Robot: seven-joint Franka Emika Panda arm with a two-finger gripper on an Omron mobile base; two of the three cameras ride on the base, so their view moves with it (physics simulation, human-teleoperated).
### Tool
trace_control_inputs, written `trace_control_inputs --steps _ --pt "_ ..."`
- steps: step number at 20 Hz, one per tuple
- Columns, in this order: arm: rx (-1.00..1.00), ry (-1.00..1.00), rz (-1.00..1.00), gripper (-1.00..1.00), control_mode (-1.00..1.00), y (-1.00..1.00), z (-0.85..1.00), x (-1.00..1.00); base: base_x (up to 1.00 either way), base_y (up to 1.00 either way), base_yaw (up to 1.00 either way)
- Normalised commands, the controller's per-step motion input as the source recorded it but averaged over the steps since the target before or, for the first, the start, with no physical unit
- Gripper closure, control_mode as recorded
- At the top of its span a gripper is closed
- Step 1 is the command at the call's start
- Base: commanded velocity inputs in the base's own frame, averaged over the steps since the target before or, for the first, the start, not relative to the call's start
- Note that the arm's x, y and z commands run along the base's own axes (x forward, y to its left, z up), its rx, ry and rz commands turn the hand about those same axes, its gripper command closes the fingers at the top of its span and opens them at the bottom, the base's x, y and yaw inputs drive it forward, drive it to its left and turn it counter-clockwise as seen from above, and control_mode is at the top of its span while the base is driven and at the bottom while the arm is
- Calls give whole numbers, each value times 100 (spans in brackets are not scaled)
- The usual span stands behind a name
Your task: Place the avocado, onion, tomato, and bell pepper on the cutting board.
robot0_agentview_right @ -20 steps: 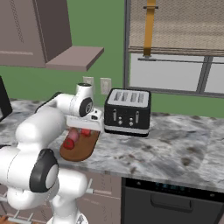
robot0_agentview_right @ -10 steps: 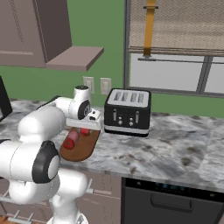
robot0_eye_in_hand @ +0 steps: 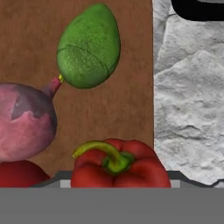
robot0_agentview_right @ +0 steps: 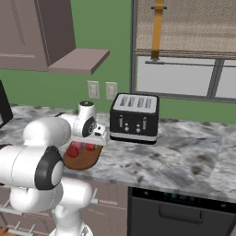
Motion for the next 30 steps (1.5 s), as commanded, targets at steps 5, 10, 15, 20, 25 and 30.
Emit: trace_control_inputs --steps 5,10,15,20,25,30 --pt "0 0 -1 100 -100 19 -24 0 0 0 0" --pt "0 0 -2 100 -100 18 -21 0 0 0 0" --pt "0 0 -1 100 -100 0 -35 4 0 0 0" --pt "0 0 -1 100 -100 4 -44 6 0 0 0" --pt "0 -1 -1 -100 -100 7 -30 0 0 0 0" --pt "0 -1 0 -100 -100 0 -1 0 0 0 0"
